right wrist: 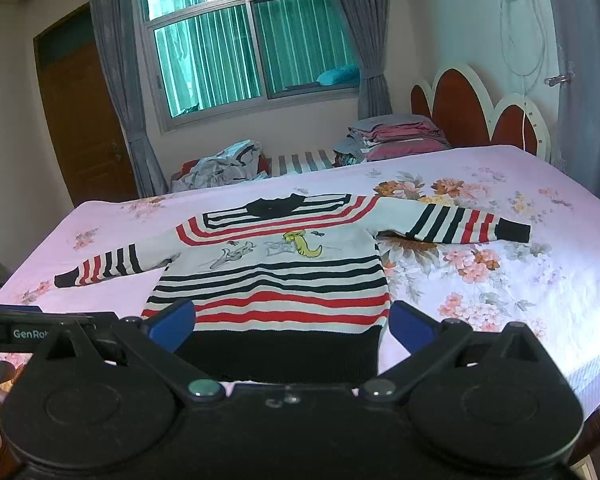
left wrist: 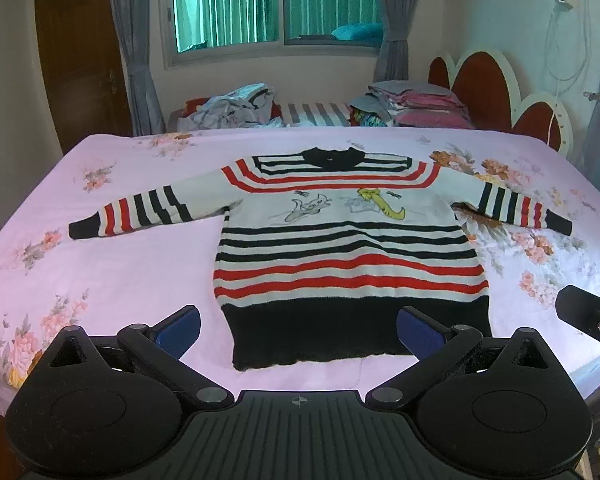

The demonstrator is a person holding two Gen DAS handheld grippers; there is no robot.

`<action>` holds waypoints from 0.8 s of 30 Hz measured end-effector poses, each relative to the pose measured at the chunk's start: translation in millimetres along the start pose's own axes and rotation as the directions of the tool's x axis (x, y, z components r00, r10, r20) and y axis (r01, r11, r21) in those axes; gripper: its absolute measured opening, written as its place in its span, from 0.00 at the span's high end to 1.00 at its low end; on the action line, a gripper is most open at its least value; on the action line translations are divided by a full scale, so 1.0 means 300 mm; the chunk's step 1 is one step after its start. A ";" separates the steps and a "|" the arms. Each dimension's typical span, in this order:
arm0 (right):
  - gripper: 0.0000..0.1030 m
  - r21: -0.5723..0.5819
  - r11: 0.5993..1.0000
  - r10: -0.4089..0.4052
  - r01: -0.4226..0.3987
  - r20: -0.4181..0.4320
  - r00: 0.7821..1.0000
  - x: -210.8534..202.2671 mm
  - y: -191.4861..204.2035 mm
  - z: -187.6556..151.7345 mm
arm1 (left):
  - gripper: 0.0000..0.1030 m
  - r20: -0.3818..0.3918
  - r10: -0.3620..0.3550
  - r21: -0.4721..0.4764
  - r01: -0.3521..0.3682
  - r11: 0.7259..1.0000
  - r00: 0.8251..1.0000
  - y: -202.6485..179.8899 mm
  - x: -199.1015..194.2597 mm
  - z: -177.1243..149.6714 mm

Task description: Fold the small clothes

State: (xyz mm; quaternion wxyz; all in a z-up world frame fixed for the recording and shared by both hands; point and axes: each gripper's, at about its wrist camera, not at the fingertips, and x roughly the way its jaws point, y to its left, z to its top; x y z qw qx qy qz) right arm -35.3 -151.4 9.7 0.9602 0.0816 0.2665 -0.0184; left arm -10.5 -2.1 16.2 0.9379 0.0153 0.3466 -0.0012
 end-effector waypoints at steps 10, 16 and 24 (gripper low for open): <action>0.00 0.000 1.000 -0.001 0.001 0.000 1.000 0.005 0.002 -0.001 | 0.00 -0.003 -0.001 -0.002 0.001 1.000 1.000 -0.008 -0.002 0.001; 0.00 0.003 1.000 -0.003 0.003 0.001 1.000 0.010 0.000 -0.003 | 0.00 -0.003 -0.005 -0.003 0.005 1.000 1.000 -0.007 0.003 0.003; 0.00 0.001 1.000 -0.003 0.003 0.000 1.000 0.012 -0.001 -0.002 | 0.00 -0.003 -0.006 -0.004 0.006 1.000 1.000 -0.006 0.005 0.005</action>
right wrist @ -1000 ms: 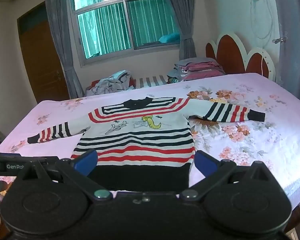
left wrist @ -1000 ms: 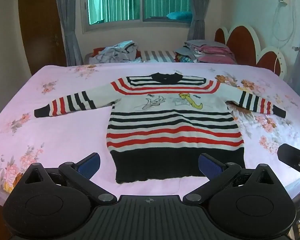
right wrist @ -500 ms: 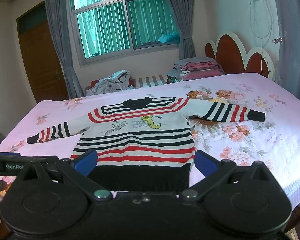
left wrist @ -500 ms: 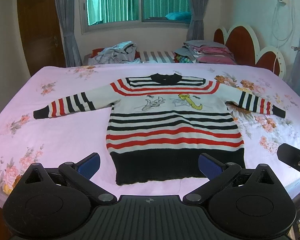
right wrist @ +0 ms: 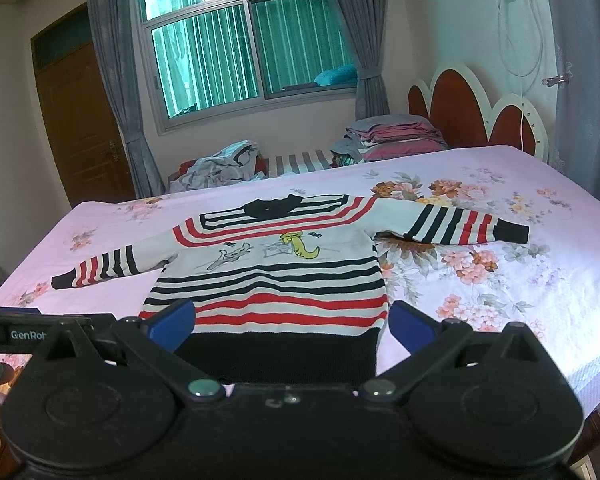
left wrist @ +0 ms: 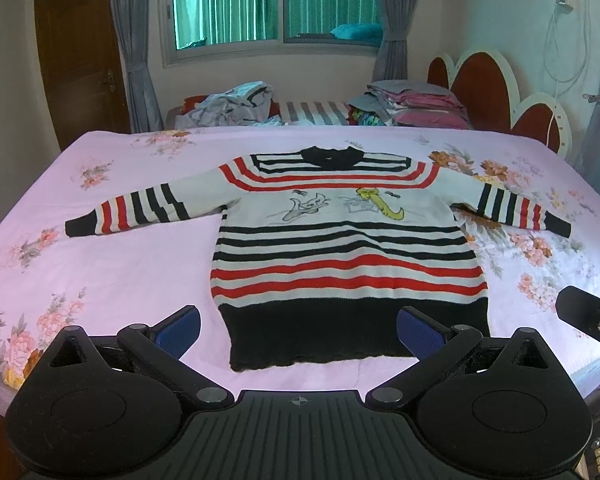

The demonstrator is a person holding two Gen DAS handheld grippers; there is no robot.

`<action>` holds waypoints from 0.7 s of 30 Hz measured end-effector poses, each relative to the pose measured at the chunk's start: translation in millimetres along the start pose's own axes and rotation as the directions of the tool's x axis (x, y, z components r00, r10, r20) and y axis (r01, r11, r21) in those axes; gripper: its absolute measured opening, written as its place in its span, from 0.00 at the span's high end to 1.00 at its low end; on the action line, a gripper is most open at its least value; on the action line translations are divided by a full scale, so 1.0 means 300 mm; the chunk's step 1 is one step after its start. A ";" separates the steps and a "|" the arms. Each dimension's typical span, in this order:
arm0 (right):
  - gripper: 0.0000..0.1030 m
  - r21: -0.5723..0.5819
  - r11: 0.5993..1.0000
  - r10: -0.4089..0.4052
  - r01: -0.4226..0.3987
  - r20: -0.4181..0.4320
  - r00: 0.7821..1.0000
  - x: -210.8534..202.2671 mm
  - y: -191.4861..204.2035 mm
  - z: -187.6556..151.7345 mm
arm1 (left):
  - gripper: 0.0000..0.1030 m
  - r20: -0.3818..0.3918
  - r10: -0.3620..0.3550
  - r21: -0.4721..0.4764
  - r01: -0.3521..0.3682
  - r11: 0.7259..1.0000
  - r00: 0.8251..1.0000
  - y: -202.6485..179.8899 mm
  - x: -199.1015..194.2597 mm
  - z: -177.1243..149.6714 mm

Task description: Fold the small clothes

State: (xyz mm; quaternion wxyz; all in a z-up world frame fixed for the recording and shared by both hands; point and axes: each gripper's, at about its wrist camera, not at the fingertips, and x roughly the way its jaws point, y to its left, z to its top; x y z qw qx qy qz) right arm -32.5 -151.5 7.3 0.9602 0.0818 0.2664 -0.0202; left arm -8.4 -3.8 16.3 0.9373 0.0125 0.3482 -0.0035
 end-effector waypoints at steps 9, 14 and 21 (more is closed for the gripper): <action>0.00 0.001 1.000 0.000 0.000 0.001 1.000 0.001 0.000 -0.001 | 0.00 -0.002 -0.003 -0.001 0.003 1.000 1.000 0.001 0.006 0.000; 0.00 0.001 1.000 0.000 0.000 0.001 1.000 0.000 -0.002 0.000 | 0.00 -0.004 -0.003 0.001 0.003 1.000 1.000 -0.002 0.008 0.001; 0.00 0.000 1.000 0.001 -0.001 0.001 1.000 0.003 -0.002 0.000 | 0.00 -0.006 -0.004 0.000 0.004 1.000 1.000 -0.009 0.013 0.005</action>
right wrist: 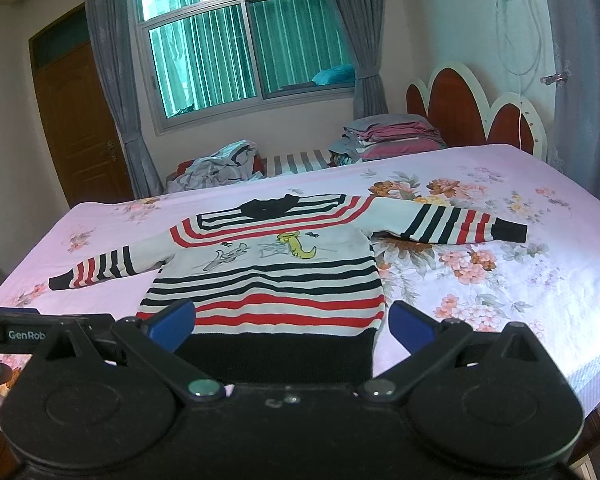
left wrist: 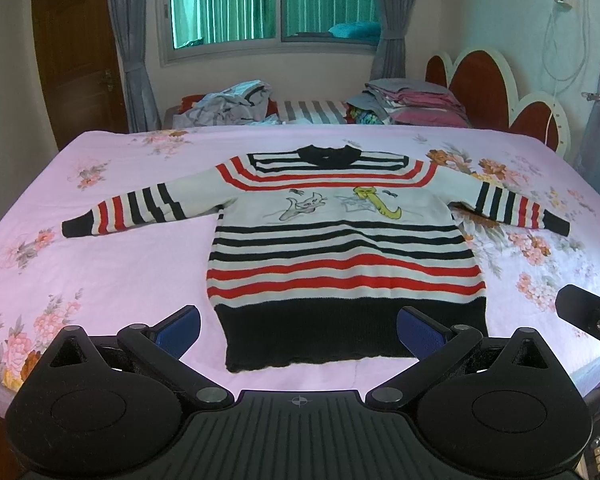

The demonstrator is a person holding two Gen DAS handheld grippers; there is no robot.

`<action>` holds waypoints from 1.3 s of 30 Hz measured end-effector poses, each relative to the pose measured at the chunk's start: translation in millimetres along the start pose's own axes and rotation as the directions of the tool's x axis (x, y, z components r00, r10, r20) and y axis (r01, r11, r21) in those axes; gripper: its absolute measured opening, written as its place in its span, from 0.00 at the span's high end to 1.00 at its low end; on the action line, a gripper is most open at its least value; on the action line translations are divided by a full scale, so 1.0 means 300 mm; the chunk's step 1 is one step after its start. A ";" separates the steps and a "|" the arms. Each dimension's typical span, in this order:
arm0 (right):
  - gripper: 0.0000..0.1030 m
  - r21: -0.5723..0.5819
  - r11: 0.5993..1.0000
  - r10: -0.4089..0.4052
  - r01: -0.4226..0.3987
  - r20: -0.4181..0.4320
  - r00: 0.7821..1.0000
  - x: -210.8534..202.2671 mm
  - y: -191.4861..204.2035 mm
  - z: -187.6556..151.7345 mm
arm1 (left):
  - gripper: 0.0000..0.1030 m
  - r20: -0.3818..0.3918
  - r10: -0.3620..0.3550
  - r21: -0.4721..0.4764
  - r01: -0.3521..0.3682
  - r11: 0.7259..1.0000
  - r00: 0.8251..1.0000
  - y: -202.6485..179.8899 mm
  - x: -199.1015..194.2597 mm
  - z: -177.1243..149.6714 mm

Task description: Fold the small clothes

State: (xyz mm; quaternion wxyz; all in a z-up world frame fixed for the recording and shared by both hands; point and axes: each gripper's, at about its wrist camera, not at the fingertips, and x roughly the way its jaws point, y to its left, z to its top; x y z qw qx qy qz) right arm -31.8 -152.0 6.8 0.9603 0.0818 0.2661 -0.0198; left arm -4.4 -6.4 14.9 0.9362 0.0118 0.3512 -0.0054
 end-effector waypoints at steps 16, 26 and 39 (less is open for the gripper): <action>0.00 0.002 1.000 0.000 0.000 -0.001 1.000 -0.001 -0.002 0.001 | 0.00 0.000 -0.001 -0.002 0.001 1.000 1.000 -0.002 0.001 0.000; 0.00 0.006 1.000 -0.004 0.004 -0.005 1.000 0.001 -0.014 0.004 | 0.00 -0.009 -0.002 -0.009 0.002 1.000 1.000 0.007 0.020 0.007; 0.00 0.015 0.999 -0.038 0.039 -0.022 0.999 0.083 -0.035 0.020 | 0.00 -0.026 0.000 -0.026 -0.001 1.000 1.000 0.032 0.107 0.060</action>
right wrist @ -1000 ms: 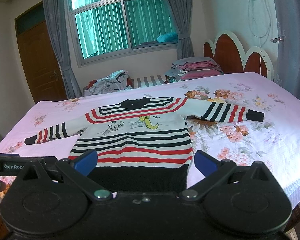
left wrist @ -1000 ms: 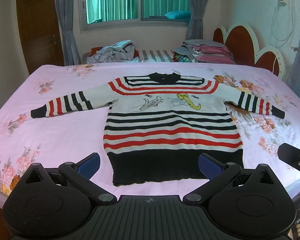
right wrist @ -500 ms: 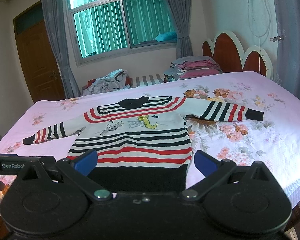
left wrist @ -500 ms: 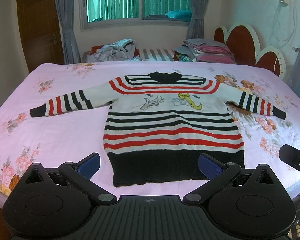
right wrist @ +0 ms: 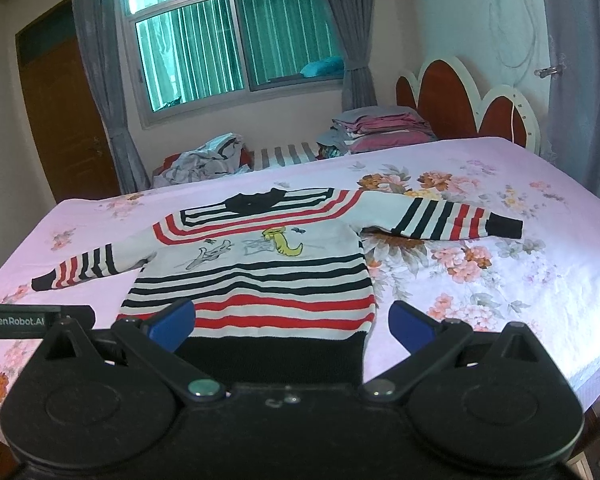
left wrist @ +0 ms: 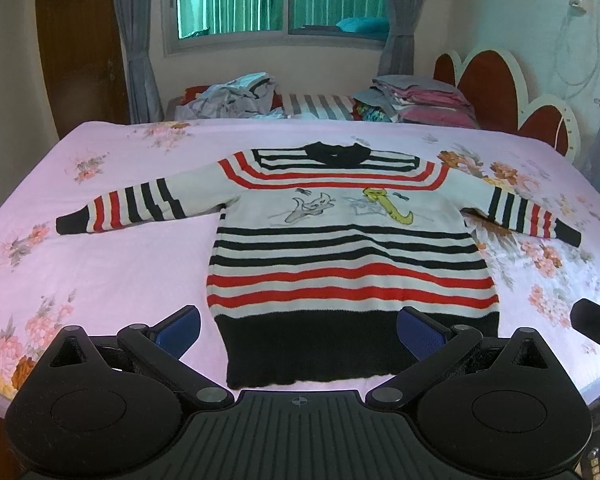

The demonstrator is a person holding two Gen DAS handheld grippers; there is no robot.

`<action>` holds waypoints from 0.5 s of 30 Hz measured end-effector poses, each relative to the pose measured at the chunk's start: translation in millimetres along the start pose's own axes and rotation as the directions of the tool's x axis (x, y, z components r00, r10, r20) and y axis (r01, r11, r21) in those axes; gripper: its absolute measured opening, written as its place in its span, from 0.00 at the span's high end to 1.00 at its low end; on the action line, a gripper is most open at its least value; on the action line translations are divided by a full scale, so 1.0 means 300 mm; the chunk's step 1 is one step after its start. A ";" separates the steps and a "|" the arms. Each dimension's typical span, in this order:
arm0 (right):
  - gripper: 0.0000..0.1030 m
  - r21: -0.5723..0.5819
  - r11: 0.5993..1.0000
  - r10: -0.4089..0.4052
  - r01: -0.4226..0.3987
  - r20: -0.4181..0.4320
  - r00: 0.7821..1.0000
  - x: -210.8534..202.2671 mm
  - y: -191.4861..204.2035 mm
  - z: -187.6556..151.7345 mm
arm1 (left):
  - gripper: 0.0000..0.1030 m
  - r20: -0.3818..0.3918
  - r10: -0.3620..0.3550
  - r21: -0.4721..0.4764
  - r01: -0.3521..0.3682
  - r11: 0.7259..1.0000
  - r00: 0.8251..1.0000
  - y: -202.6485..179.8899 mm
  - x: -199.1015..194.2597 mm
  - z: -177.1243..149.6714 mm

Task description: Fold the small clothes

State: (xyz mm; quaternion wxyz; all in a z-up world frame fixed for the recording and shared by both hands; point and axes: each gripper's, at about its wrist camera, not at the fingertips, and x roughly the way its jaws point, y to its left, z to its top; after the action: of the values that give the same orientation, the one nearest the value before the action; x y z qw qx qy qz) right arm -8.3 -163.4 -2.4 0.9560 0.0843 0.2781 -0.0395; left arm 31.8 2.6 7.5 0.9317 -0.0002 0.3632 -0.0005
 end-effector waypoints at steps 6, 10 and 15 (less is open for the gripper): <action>0.00 0.005 1.000 -0.011 0.011 -0.010 1.000 0.057 -0.006 0.025 | 0.00 -0.007 -0.003 -0.011 0.002 1.000 1.000 0.015 0.060 0.048; 0.00 0.014 1.000 -0.019 0.019 -0.016 1.000 0.106 -0.006 0.047 | 0.00 -0.009 -0.002 -0.018 0.002 1.000 1.000 0.026 0.110 0.088; 0.00 0.026 0.999 -0.028 0.028 -0.027 0.999 0.187 -0.006 0.078 | 0.00 -0.007 0.004 -0.018 -0.004 1.000 1.000 0.045 0.186 0.140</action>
State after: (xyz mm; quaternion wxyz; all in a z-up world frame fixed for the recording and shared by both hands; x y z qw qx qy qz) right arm 51.0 -171.0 -13.2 0.9505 0.0934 0.2913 -0.0554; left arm 101.4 16.1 0.7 0.9304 -0.0078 0.3664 0.0047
